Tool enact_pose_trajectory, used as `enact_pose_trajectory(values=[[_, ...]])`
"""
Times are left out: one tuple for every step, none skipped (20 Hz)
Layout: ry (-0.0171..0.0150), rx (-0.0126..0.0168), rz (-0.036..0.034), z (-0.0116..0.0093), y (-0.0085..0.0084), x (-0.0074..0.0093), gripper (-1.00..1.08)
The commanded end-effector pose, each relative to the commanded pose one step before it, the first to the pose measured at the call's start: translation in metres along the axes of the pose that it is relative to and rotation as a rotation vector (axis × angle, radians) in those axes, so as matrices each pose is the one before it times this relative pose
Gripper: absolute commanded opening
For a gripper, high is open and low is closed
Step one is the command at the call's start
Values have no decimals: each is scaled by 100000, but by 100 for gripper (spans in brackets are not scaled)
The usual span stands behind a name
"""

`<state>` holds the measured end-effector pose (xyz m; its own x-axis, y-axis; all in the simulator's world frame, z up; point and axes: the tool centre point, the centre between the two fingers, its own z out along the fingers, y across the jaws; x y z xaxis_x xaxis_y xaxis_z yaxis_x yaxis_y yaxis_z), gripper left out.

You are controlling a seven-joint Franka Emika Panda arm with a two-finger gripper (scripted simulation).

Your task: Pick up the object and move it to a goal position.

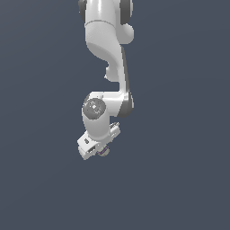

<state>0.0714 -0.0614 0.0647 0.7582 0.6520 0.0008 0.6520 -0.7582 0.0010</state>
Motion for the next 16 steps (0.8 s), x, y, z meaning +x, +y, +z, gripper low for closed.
enact_pose_trajectory(values=[[-91,101,-93,1457,-53,-86,100],[6,-1,-97,451,-35,19,100],[0,0,0,367,13,-19,100],[0,0,0,279,16,-8,100],[6,-1,-69,188,-13,38,100],[0,0,0,104,24,16,100],[0,0,0,17,29,29,100],[0,0,0,-51,27,33,100],[0,0,0,-27,9,12,100],[0,0,0,0,0,0,-100],[0,0,0,0,0,0,-100],[0,0,0,0,0,0,-100],[0,0,0,0,0,0,-100],[0,0,0,0,0,0,-100],[0,0,0,0,0,0,-100],[0,0,0,0,0,0,-100]])
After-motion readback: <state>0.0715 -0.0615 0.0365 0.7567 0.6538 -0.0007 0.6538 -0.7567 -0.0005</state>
